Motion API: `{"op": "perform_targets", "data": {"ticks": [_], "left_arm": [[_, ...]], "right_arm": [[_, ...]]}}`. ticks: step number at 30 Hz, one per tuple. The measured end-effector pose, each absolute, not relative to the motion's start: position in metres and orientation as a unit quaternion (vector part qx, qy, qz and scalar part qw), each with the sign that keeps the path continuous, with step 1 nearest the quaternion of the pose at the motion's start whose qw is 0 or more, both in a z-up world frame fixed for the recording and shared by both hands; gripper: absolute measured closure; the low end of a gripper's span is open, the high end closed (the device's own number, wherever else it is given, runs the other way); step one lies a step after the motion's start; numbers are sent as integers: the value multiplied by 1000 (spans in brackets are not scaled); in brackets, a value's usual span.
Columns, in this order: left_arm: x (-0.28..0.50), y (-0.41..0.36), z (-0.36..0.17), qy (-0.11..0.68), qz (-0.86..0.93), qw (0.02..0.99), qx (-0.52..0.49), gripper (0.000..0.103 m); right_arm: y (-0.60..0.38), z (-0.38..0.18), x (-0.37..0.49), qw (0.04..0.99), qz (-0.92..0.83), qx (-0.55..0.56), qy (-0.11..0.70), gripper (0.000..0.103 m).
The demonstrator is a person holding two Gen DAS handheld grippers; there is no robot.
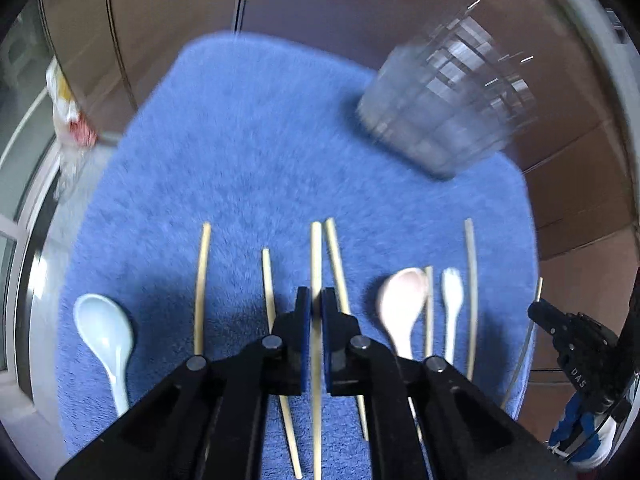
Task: Organize utensils
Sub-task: 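Lower the right gripper and grasp a wooden chopstick, then lift the chopstick with the right gripper and drop it into the holder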
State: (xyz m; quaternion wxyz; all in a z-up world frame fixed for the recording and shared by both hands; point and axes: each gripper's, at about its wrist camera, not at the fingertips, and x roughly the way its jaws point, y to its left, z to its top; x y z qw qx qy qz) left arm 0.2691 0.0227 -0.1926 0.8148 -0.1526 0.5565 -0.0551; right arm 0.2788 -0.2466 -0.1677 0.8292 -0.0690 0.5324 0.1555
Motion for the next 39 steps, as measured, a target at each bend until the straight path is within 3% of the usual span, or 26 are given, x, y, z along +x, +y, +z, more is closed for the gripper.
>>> {"op": "perform_targets", "data": {"ticks": [8,15,19,26,39], "left_arm": [[257,23,-102,421,-84,890,-156,99],[275,28,2,246,-102,949,-170,99],[295,17,36,164,-90,966,-178,99],[351,-2,33,99,-48,979,-170,98],[397,-38,-63,74,-17,988,-132,98]], "right_arm": [[-284,-89,236,900,177,-25,396,97],[-266,2,254,955,188,1,230,97],[-251,35,280,970,191,39,148,97],[-234,31,347,978,172,85,86,97],[-221,-58,387,989,118,55,72,97]]}}
